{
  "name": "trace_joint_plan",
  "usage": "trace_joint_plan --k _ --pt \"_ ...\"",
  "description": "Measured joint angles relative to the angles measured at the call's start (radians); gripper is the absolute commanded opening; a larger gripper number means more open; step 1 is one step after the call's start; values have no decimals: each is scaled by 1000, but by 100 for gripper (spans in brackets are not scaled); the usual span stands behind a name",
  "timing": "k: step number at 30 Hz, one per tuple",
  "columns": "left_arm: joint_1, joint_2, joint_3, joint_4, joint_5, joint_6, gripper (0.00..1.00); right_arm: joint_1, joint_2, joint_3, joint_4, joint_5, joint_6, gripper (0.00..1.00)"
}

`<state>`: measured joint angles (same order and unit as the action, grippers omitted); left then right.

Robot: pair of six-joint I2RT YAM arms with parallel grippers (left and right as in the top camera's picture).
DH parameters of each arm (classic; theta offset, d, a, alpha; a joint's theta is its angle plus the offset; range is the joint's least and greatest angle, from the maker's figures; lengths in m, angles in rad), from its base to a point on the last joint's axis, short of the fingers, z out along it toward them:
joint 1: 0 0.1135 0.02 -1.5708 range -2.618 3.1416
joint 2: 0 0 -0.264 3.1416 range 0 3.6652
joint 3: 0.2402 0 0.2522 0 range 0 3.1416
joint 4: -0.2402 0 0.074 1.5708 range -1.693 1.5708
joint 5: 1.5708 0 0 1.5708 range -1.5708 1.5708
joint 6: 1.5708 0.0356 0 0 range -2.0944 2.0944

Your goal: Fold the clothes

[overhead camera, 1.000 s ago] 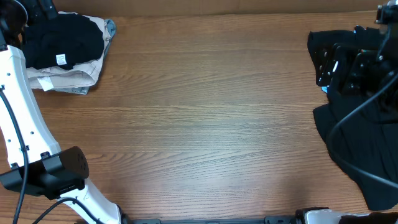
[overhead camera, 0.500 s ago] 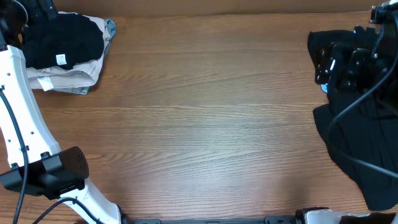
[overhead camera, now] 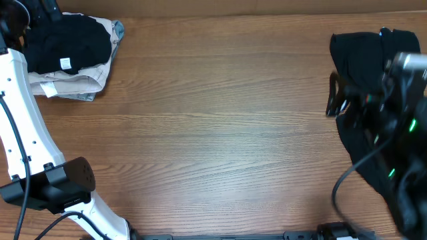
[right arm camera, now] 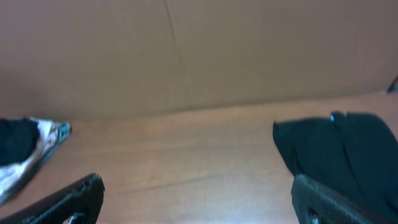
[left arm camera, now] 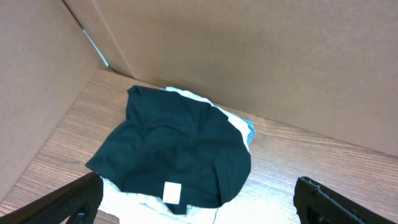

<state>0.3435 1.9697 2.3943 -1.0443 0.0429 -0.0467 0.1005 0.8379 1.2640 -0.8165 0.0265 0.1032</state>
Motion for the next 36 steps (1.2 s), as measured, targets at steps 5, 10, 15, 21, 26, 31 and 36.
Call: trace_joint_plan --k 5,10,15,21,26,31,36 --pt "0 0 0 0 3 0 100 0 -262 -414 238 0 0 100" --pt "0 0 0 0 3 0 100 0 -465 -738 466 -5 1 100" --pt "0 0 0 0 3 0 100 0 -630 -965 562 -34 0 100" --pt "0 0 0 0 3 0 100 0 -756 -1126 581 -48 0 100" --pt "0 0 0 0 3 0 100 0 -819 -1191 631 -49 0 100" --pt "0 0 0 0 3 0 100 0 -823 -1226 784 -49 1 100" --pt "0 0 0 0 3 0 100 0 -824 -1241 846 -49 0 100"
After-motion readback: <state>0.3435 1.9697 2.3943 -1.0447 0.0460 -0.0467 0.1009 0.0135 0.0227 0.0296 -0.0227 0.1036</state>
